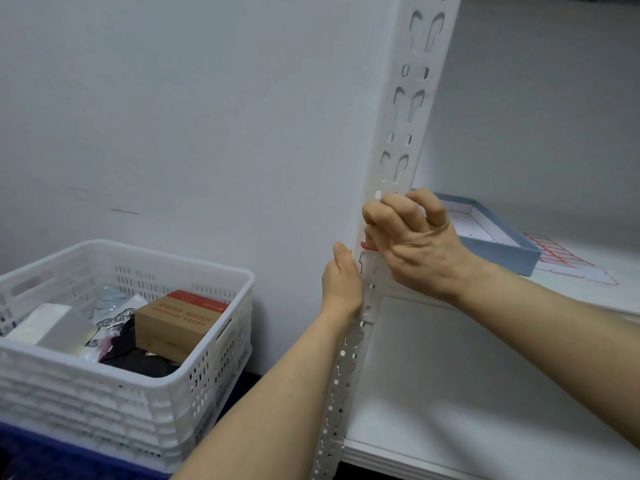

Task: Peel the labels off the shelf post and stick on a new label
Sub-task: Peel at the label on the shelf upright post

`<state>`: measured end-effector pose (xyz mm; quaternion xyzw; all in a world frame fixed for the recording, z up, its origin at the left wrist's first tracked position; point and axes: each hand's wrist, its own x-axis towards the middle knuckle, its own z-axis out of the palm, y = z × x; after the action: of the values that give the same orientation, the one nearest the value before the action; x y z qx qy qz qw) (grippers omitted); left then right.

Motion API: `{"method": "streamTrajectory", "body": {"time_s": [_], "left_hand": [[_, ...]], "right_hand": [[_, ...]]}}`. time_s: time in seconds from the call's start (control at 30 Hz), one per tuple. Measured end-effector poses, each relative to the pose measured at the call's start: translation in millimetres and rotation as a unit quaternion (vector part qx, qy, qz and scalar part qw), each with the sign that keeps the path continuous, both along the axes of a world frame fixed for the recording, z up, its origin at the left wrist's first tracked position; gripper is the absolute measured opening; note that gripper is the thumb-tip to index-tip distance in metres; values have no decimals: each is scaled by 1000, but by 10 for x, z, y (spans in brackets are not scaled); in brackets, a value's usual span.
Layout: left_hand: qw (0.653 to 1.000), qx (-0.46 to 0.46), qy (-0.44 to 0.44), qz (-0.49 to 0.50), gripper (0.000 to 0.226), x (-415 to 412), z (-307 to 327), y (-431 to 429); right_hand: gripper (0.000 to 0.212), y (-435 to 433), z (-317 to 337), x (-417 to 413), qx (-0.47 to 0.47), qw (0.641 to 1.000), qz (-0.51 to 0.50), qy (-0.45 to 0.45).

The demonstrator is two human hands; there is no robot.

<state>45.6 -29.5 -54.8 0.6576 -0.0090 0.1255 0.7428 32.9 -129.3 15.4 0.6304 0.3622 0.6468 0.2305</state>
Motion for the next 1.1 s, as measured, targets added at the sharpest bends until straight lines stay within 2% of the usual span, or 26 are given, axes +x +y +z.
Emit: {"method": "streamTrajectory", "body": {"time_s": [0.1,0.27,0.47,0.67,1.1], "left_hand": [[1000,-1,-5,-8,46,39,-43,-5],[1000,-2,-9,-14,50,98,-96,-21],[1000,1,-13,-16,51,120,-105,-18],[1000,-4,-7,-19,52,137,-115,-17],[1000,-15,-12,-19,56,184,-161,-20]], "right_hand": [[10,-37,-46,6,22,1000,-1,3],[8,-75,-136,25,86,996,5,31],[17,-68,-158,-34,107,994,8,37],[6,-91,-200,-41,119,992,-7,49],[10,-198,-258,-256,145,985,-25,92]]}}
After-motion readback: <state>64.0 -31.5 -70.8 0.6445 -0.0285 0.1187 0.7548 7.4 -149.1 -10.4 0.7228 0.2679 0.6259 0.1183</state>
